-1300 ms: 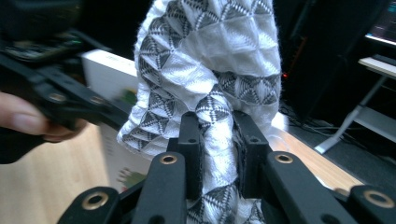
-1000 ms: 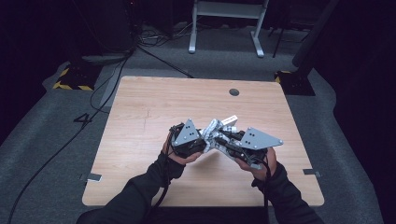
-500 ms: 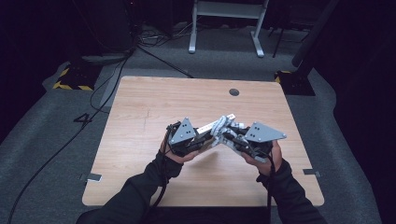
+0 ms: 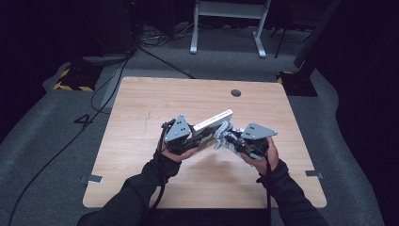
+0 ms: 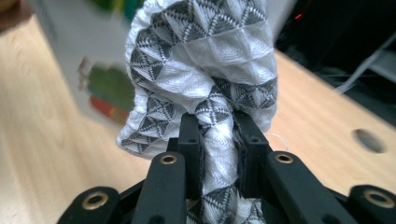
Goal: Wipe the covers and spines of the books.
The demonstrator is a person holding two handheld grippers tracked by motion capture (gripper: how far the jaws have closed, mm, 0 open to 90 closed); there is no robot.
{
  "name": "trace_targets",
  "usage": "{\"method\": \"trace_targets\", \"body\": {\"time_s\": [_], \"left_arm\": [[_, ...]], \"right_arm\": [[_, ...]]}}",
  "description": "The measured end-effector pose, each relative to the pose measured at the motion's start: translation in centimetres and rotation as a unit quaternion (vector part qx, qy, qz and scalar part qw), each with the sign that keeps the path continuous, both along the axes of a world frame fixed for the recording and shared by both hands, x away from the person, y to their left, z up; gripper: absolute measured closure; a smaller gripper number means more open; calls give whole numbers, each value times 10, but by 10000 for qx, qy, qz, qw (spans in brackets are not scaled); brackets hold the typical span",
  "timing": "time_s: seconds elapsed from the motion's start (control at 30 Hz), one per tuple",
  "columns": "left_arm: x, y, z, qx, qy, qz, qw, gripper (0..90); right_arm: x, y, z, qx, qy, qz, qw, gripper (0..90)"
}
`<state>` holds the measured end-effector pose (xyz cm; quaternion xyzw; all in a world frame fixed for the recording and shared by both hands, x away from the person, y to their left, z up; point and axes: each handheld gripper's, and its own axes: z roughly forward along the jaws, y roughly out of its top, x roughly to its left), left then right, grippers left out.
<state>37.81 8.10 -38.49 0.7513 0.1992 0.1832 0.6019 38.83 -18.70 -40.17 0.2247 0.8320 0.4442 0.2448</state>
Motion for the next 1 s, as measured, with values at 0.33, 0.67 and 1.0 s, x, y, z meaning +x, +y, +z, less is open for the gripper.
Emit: {"method": "trace_targets", "body": {"time_s": [0.33,0.67,1.0], "left_arm": [[3,-2,-3,-31,78,-19,10000,752],[1,8,7,-262,-8,17,9997,752],[-3,17,16,-428,-123,104,9990,751]], "right_arm": [[-14,51,-31,-486,122,734,9960,757],[-10,53,-42,-507,194,679,9962,756],[14,29,-46,-391,207,-215,9988,756]]}}
